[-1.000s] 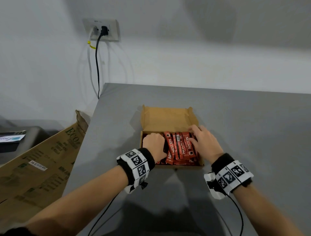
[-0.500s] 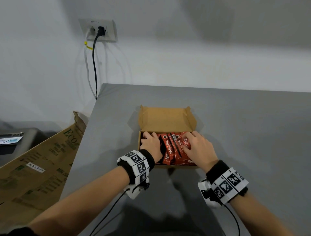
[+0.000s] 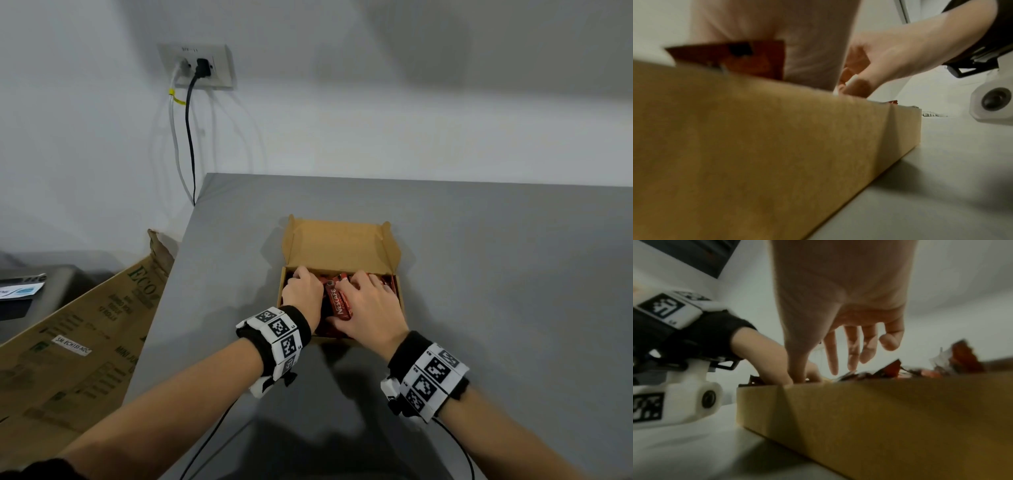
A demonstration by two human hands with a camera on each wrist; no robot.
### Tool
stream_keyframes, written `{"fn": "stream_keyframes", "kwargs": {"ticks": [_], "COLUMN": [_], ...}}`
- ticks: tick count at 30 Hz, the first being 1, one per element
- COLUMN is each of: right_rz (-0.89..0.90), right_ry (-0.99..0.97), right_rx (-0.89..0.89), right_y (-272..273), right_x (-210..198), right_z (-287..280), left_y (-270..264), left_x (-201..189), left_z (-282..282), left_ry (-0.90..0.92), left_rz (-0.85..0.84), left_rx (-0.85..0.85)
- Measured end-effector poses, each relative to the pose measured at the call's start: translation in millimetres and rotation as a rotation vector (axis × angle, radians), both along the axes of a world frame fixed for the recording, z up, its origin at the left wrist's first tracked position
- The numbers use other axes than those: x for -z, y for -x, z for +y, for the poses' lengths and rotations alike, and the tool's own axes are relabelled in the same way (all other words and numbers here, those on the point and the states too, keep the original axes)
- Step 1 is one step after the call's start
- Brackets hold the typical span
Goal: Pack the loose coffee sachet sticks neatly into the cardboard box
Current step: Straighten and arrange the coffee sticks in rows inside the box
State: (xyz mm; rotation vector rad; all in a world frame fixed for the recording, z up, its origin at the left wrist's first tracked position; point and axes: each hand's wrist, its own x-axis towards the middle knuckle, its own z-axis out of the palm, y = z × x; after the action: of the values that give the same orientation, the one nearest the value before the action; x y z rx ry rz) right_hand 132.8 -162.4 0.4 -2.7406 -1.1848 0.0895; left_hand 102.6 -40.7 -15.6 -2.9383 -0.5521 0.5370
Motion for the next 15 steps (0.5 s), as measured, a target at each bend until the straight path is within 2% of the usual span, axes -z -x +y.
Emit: {"fn": "stream_keyframes", "kwargs": {"ticks": [10, 15], "right_rz": [0.063, 0.084], "right_ry": [-0.085, -0.118], "right_rx": [0.140, 0.192], "right_y": [-15.5, -19.4], "right_x": [1.8, 0.2], "right_z": [-11.8, -13.1], "left_y": [-0.3, 1.0], "left_x": [-3.1, -8.3], "left_z": [5.0, 8.6], "left_ry": [0.008, 0.107], "left_rz": [-0.017, -0.093], "left_rx": [0.006, 0.002]}}
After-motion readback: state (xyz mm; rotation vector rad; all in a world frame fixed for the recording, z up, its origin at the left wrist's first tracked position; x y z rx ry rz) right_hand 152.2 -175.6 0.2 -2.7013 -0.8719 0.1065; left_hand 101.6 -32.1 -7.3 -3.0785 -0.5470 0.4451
